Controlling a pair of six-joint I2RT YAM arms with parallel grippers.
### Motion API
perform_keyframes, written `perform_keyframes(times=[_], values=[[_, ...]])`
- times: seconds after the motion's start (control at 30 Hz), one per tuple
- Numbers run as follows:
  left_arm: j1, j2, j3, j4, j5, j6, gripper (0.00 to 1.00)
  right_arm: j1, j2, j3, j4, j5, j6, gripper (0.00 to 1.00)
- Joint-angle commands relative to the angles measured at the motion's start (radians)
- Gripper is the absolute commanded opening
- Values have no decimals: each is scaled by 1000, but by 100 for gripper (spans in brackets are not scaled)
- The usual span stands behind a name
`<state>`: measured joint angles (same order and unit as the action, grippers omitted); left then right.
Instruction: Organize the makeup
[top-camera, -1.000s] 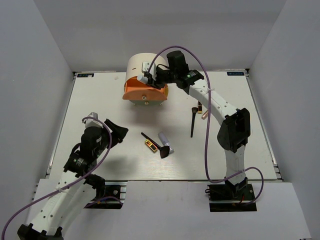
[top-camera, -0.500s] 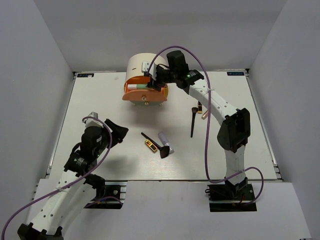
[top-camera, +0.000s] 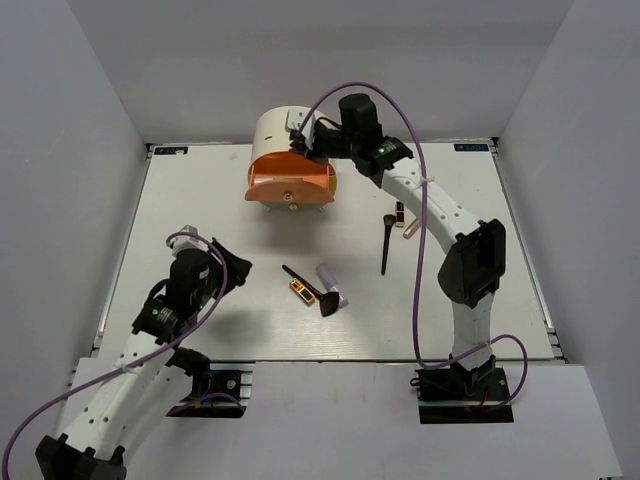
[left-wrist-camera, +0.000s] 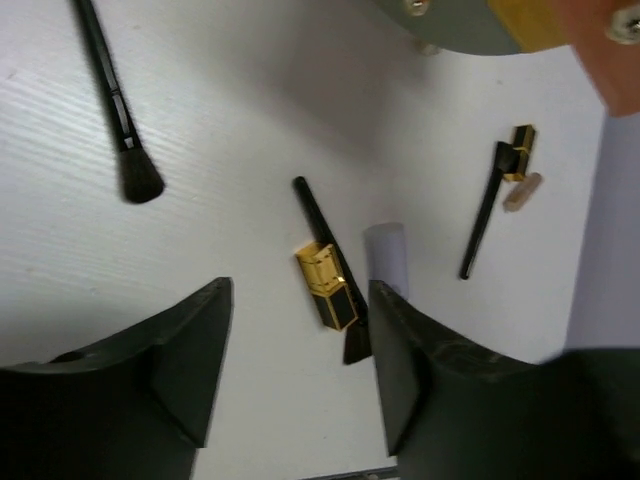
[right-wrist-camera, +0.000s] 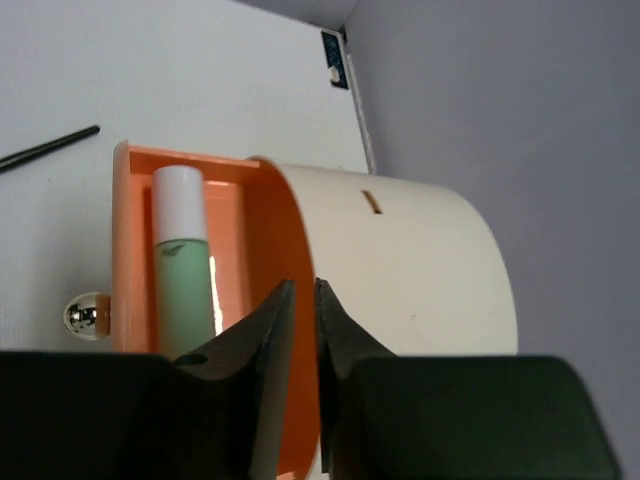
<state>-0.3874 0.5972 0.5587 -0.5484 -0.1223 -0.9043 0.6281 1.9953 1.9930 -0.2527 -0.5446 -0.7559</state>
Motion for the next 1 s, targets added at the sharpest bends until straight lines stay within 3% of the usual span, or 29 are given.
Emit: perform_keyframes(times=[0.0, 0.13, 0.3, 0.43, 0.53, 0.6, 0.73, 0.8, 0.9, 0.97], values=[[15, 53, 67, -80, -89, 1, 63, -13, -99, 13, 122, 9, 90, 18], [15, 154, 102, -113, -120, 2, 55, -33, -145, -3, 156, 54, 191, 15], [15, 257, 125, -123, -140, 4, 51, -79, -236, -98, 141, 52, 288, 21], [15, 289, 130, -125, -149, 8, 58, -114, -370, -245, 102, -6, 348, 25], [15, 293, 118, -110, -137, 8, 62, -152, -486, -451, 96, -43, 368, 28], [15, 294, 112, -102, -131, 8, 63, -163, -556, -520, 76, -76, 388, 26], [15, 293, 101, -90, -114, 5, 65, -177, -645, -672, -48, -178, 395, 5], [15, 285, 89, -84, -105, -2, 65, -171, -688, -795, -83, -224, 401, 0], [15, 270, 69, -68, -89, -10, 66, -154, -730, -950, -28, -233, 455, 0], [15, 265, 63, -61, -76, -11, 68, -130, -725, -1023, 7, -206, 484, 6]])
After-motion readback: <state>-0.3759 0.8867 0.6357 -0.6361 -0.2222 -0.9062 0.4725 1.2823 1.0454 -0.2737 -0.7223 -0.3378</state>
